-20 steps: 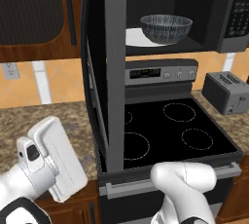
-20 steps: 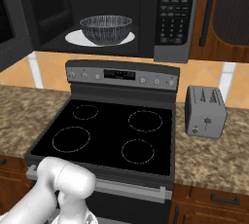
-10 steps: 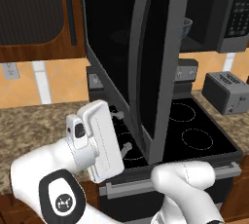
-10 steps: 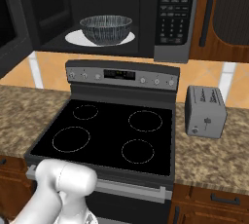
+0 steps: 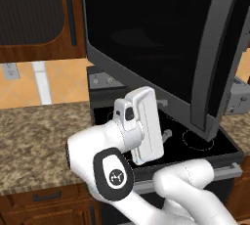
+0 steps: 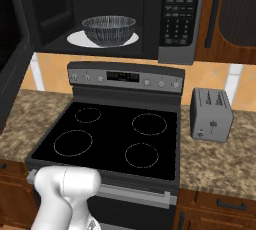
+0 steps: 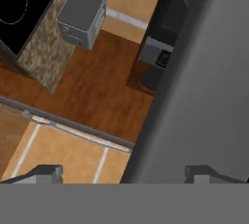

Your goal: Open the microwave, place the bowl with waffle inside the microwave, then close the microwave door and turn it on.

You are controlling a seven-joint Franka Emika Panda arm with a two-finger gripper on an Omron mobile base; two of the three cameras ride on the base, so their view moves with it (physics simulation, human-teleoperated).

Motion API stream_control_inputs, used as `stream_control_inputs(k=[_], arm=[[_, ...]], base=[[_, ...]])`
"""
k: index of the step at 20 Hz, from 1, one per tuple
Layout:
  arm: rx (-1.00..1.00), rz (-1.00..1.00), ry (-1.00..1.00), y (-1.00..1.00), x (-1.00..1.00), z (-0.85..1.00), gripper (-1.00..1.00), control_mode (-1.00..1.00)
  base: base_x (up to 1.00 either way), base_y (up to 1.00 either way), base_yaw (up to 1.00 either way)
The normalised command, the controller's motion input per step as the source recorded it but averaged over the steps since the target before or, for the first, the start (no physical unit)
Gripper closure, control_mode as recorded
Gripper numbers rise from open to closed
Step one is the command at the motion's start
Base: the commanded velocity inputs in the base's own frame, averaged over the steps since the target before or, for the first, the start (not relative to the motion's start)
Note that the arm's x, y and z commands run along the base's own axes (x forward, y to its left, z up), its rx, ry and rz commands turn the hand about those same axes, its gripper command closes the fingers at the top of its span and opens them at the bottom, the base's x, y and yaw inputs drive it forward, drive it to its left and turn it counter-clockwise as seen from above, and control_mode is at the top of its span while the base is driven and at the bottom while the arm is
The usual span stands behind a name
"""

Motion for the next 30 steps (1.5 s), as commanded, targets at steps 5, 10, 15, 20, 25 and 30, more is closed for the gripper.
stream_control_inputs(k=[5,10,15,20,25,30], arm=[[-0.01,0.00,0.00,-1.00,0.89,0.19,-1.00,-1.00],[0.00,0.00,0.00,-1.00,0.98,0.46,-1.00,-1.00],[0.00,0.03,0.00,-0.96,0.97,0.16,-1.00,-1.00],[0.00,0.22,0.00,-0.66,0.94,0.03,-1.00,-1.00],[0.00,0.15,0.09,-0.32,0.90,0.28,-1.00,-1.00],[0.00,0.00,0.19,0.00,0.60,0.36,-1.00,-1.00]], base=[[0.00,0.00,0.00],[0.00,0.00,0.00],[0.00,0.00,0.00],[0.00,0.00,0.00],[0.00,0.00,0.00],[0.00,0.00,0.00]])
